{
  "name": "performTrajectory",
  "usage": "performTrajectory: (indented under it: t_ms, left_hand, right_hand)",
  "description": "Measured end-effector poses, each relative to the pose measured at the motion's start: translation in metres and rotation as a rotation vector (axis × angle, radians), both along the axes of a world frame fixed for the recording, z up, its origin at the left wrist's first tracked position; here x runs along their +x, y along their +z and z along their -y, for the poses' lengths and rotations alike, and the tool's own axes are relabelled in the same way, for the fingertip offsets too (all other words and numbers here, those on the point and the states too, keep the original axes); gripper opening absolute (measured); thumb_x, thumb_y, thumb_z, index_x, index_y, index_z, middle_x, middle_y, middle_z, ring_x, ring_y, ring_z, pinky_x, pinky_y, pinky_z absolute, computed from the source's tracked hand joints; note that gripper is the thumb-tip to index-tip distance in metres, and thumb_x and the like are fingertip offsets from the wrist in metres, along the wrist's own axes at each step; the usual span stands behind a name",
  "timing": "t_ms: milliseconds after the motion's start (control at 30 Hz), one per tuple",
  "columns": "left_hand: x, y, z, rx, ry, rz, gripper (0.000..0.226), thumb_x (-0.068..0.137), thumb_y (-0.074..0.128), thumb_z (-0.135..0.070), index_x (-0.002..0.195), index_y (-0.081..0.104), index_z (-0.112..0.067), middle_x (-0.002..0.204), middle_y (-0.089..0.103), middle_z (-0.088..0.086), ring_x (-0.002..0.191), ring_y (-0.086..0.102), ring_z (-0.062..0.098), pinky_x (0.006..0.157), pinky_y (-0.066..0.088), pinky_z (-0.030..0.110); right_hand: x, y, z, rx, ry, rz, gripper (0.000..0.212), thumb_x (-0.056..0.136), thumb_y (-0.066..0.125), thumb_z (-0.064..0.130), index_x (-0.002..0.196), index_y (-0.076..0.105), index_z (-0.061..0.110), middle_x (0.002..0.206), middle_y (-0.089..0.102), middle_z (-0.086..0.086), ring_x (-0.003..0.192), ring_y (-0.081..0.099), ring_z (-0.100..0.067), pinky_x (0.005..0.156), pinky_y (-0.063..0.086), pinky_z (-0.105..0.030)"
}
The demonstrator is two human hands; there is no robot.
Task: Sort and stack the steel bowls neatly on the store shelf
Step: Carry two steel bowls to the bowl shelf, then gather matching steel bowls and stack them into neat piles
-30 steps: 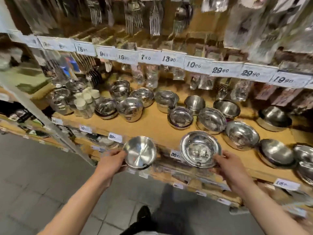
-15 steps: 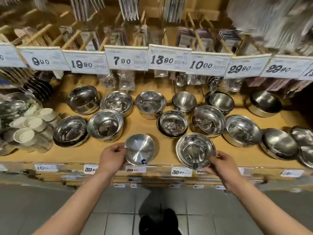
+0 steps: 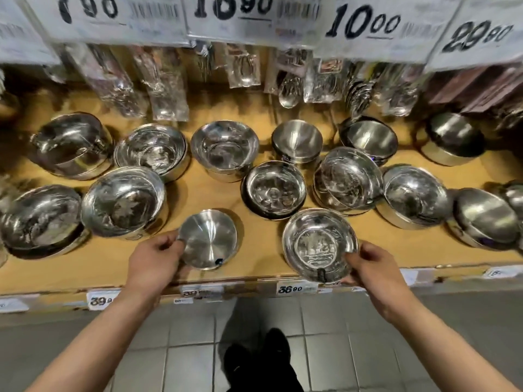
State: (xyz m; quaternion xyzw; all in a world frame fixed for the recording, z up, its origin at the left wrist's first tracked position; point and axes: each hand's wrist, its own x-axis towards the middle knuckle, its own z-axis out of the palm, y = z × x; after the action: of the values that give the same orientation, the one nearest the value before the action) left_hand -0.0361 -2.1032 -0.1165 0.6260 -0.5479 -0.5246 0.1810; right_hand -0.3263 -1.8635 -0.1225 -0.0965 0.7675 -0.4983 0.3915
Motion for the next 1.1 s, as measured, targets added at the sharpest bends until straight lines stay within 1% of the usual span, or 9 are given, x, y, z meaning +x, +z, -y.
performTrajectory:
  t_ms: [67, 300, 467, 533, 667, 733, 833, 933, 1100]
  left_hand:
    - [-0.001, 0.000, 0.000, 0.024, 0.004, -0.023, 0.022, 0.096, 0.060, -0.010, 0.081, 0.075, -0.017, 0.050, 0.060, -0.010, 0.042, 0.053, 0.009, 0.047, 0.049, 0.022]
    - [-0.006, 0.005, 0.001, 0.071, -0.007, -0.039, 0.014, 0.097, 0.064, -0.014, 0.097, 0.076, -0.021, 0.076, 0.077, -0.007, 0.061, 0.067, 0.014, 0.066, 0.054, 0.027]
    - [-0.003, 0.007, -0.004, 0.119, 0.008, -0.059, 0.012, 0.097, 0.066, -0.011, 0.092, 0.074, -0.018, 0.087, 0.079, 0.002, 0.076, 0.070, 0.020, 0.073, 0.057, 0.032]
    - [0.000, 0.009, -0.006, 0.118, -0.003, -0.048, 0.011, 0.096, 0.068, -0.011, 0.089, 0.074, -0.018, 0.086, 0.079, 0.006, 0.078, 0.069, 0.024, 0.069, 0.060, 0.032]
    - [0.003, 0.018, -0.009, 0.107, -0.031, -0.008, 0.005, 0.095, 0.068, -0.013, 0.094, 0.072, -0.015, 0.087, 0.076, 0.013, 0.080, 0.068, 0.029, 0.085, 0.058, 0.051]
    - [0.005, 0.025, -0.014, 0.037, -0.024, 0.032, 0.006, 0.093, 0.071, -0.018, 0.099, 0.071, -0.017, 0.091, 0.077, 0.006, 0.088, 0.072, 0.033, 0.085, 0.057, 0.048]
    - [0.005, 0.042, -0.029, -0.172, -0.045, 0.143, 0.013, 0.088, 0.076, -0.028, 0.097, 0.068, -0.022, 0.090, 0.073, -0.007, 0.090, 0.068, 0.024, 0.077, 0.047, 0.037]
    - [-0.003, 0.062, -0.045, -0.311, -0.079, 0.140, 0.014, 0.087, 0.074, -0.020, 0.097, 0.064, -0.022, 0.090, 0.069, -0.008, 0.088, 0.064, 0.024, 0.079, 0.045, 0.036]
    - [-0.031, 0.087, -0.070, -0.372, -0.181, 0.047, 0.011, 0.089, 0.070, -0.011, 0.097, 0.067, -0.018, 0.098, 0.071, 0.006, 0.091, 0.066, 0.028, 0.089, 0.053, 0.044]
  right_hand:
    - [-0.001, -0.001, 0.000, 0.005, -0.034, 0.009, 0.020, 0.095, 0.063, 0.006, 0.082, 0.074, 0.017, 0.079, 0.077, -0.005, 0.066, 0.072, -0.015, 0.058, 0.058, -0.029]
    - [0.000, 0.000, 0.002, 0.072, -0.059, 0.008, 0.018, 0.097, 0.059, 0.002, 0.100, 0.073, 0.013, 0.082, 0.076, -0.003, 0.059, 0.065, -0.006, 0.051, 0.052, -0.021]
    - [0.002, 0.008, 0.006, 0.141, -0.025, -0.079, 0.011, 0.096, 0.063, 0.010, 0.101, 0.070, 0.017, 0.086, 0.074, -0.003, 0.064, 0.069, -0.013, 0.058, 0.059, -0.028]
    - [0.002, 0.012, 0.007, 0.157, -0.007, -0.105, 0.013, 0.095, 0.064, 0.010, 0.104, 0.070, 0.016, 0.089, 0.076, -0.003, 0.072, 0.073, -0.021, 0.067, 0.062, -0.040]
    - [-0.001, 0.017, 0.002, 0.171, -0.021, -0.120, 0.017, 0.095, 0.063, 0.009, 0.110, 0.070, 0.014, 0.095, 0.076, -0.006, 0.075, 0.070, -0.022, 0.066, 0.060, -0.039]
    - [-0.002, 0.020, -0.003, 0.167, -0.038, -0.121, 0.016, 0.096, 0.062, 0.009, 0.108, 0.071, 0.012, 0.094, 0.076, -0.007, 0.071, 0.068, -0.019, 0.069, 0.060, -0.038]
    - [-0.003, 0.027, -0.012, 0.145, -0.085, -0.099, 0.021, 0.097, 0.061, 0.012, 0.116, 0.070, 0.012, 0.104, 0.076, -0.010, 0.089, 0.072, -0.032, 0.087, 0.059, -0.052]
    - [-0.006, 0.038, -0.024, 0.122, -0.125, -0.110, 0.024, 0.099, 0.056, 0.012, 0.119, 0.069, 0.012, 0.111, 0.074, -0.009, 0.099, 0.070, -0.037, 0.093, 0.056, -0.056]
    - [-0.015, 0.056, -0.046, 0.115, -0.191, -0.185, 0.016, 0.099, 0.054, 0.016, 0.097, 0.069, 0.021, 0.101, 0.075, 0.001, 0.069, 0.070, -0.011, 0.081, 0.059, -0.042]
